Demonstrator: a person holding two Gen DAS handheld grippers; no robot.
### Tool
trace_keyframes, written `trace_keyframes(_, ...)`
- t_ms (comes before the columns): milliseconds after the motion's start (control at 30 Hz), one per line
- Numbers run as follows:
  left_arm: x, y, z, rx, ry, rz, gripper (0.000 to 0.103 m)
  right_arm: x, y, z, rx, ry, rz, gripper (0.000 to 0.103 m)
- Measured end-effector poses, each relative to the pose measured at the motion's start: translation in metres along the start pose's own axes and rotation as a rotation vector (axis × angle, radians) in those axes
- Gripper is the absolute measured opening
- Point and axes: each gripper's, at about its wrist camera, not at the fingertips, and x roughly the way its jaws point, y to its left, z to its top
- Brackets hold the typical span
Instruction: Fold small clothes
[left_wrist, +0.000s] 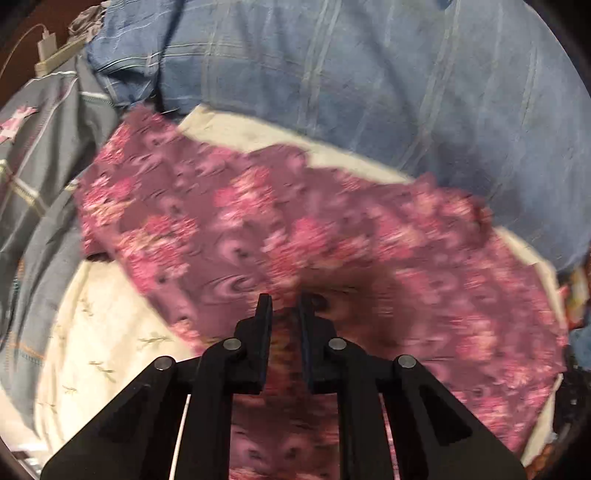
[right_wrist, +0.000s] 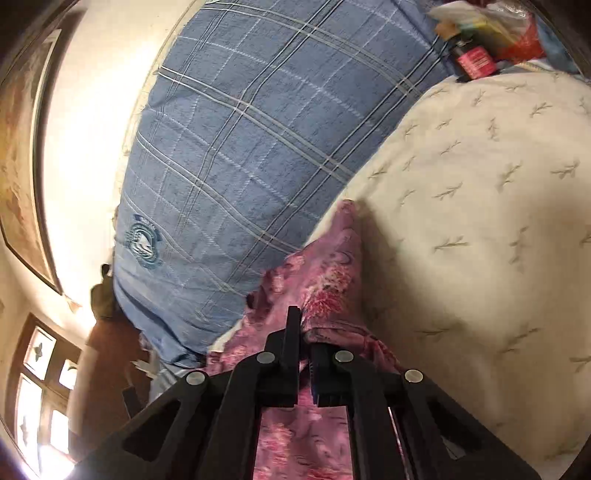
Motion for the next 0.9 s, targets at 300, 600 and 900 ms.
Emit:
trace_keyframes(300,-0.051,0.024,-0.003,0.002,-0.062,-0.117,0.016,-0.021,-0.002,-0.03,-0.018,0.07,-0.088,0.01)
trace_keyframes(600,-0.03,-0.057,0.0,0.146,-0.056,-0.147,0.057,0.056,0.074,-0.028,-0.251,0.115,-0.07,0.024)
trace_keyframes(900,0.019,-0.074,-0.033,0.256,-0.037,-0.059,0.071,0.09,0.043,-0.058,-0.317,0.137,-0.12,0.011)
